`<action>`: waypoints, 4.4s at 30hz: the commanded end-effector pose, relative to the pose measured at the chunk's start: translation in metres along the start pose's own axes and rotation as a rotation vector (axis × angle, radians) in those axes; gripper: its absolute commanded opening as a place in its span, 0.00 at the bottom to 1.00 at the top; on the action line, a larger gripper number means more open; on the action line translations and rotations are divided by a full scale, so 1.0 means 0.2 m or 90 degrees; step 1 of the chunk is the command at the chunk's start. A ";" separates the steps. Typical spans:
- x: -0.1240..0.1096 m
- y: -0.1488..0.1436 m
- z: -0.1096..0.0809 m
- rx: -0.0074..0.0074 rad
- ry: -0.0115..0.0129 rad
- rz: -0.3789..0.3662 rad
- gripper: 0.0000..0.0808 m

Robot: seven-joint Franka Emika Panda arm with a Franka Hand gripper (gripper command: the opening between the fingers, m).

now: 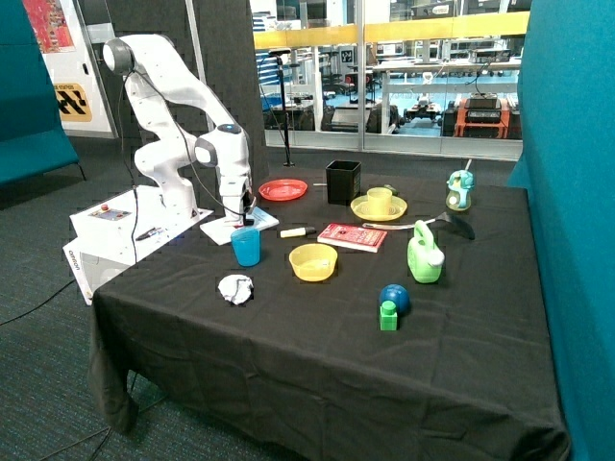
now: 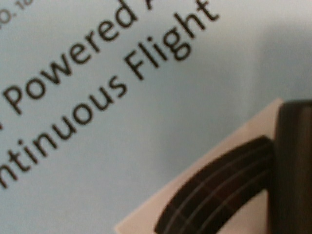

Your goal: Put a highlighter on each book

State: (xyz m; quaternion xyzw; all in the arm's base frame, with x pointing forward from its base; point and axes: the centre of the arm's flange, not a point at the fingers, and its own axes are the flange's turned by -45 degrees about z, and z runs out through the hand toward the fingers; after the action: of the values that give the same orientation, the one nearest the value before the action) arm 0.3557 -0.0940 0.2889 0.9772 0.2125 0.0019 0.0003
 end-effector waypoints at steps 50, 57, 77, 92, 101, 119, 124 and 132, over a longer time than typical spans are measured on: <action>0.67 0.25 -0.40 0.0010 -0.0023 -0.045 0.50; 0.71 0.29 -0.38 0.0009 -0.0023 -0.043 0.46; 0.77 0.36 -0.24 0.0010 -0.0023 -0.047 0.59; 0.80 0.26 -0.13 0.0010 -0.0023 -0.051 0.59; 0.85 0.26 -0.09 0.0010 -0.0023 -0.047 0.58; 0.90 0.28 0.00 0.0010 -0.0023 -0.046 0.54; 0.90 0.28 0.01 0.0010 -0.0023 -0.046 0.54; 0.91 0.28 0.03 0.0009 -0.0023 -0.043 0.51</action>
State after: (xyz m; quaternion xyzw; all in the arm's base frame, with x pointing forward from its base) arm 0.5423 -0.0702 0.2892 0.9689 0.2475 -0.0004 0.0003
